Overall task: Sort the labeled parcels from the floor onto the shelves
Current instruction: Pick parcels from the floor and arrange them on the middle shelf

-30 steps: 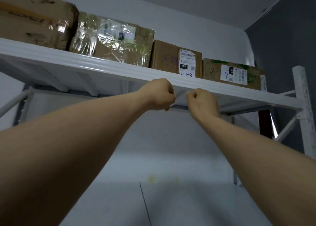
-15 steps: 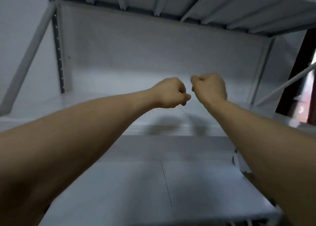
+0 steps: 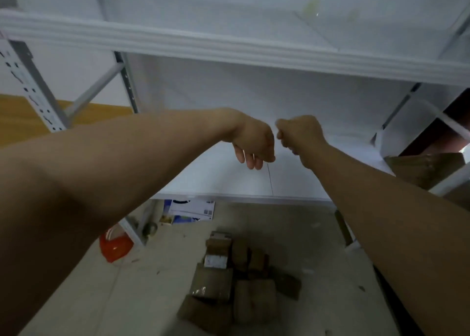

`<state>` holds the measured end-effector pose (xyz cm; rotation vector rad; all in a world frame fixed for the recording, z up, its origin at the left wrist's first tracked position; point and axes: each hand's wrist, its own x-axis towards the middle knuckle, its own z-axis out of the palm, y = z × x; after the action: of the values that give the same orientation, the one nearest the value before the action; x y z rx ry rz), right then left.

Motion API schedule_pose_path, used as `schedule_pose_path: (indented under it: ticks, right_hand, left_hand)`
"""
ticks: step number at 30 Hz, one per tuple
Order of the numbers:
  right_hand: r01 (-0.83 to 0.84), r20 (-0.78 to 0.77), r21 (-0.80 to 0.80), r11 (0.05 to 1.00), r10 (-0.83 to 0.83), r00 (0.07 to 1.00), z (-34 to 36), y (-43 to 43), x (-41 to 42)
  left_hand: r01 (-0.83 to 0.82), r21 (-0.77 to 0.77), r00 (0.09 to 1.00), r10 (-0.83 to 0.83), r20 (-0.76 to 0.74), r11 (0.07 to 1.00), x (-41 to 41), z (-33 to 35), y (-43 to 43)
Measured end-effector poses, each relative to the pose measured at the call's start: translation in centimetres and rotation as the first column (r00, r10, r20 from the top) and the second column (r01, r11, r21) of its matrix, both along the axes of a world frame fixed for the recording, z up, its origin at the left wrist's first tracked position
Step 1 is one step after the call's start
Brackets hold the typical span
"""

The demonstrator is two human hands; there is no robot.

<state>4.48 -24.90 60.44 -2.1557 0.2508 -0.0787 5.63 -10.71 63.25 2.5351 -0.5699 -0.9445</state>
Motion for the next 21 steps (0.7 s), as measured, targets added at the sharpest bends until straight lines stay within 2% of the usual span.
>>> schedule_pose_path:
  ticks: [2, 5, 8, 14, 21]
  right_hand:
    - [-0.088, -0.189, -0.028, 0.996, 0.081, 0.979, -2.6, 0.3, -0.5]
    - [-0.199, -0.446, -0.037, 0.979, 0.162, 0.88, -6.3, 1.1, -1.6]
    - [-0.26, -0.6, -0.016, 0.965, 0.199, 0.775, -10.0, 2.1, -2.8]
    - [-0.196, -0.719, 0.04, 0.98, 0.165, 0.675, -17.6, 5.9, -4.1]
    - [-0.059, -0.787, 0.059, 0.996, 0.083, 0.611, -30.1, 10.8, -3.9]
  left_hand:
    - [-0.01, 0.013, 0.997, 0.011, -0.076, 1.0, -0.8, -2.6, 0.1]
    - [-0.04, 0.051, 0.985, 0.048, -0.166, 0.998, -1.9, -6.4, 1.4]
    - [-0.077, 0.093, 0.963, 0.098, -0.25, 0.993, -2.4, -9.9, 3.8]
    - [-0.147, 0.096, 0.918, 0.172, -0.357, 0.985, -1.7, -17.3, 9.9]
    - [-0.121, 0.135, 0.901, 0.166, -0.402, 0.983, -0.6, -30.6, 15.2]
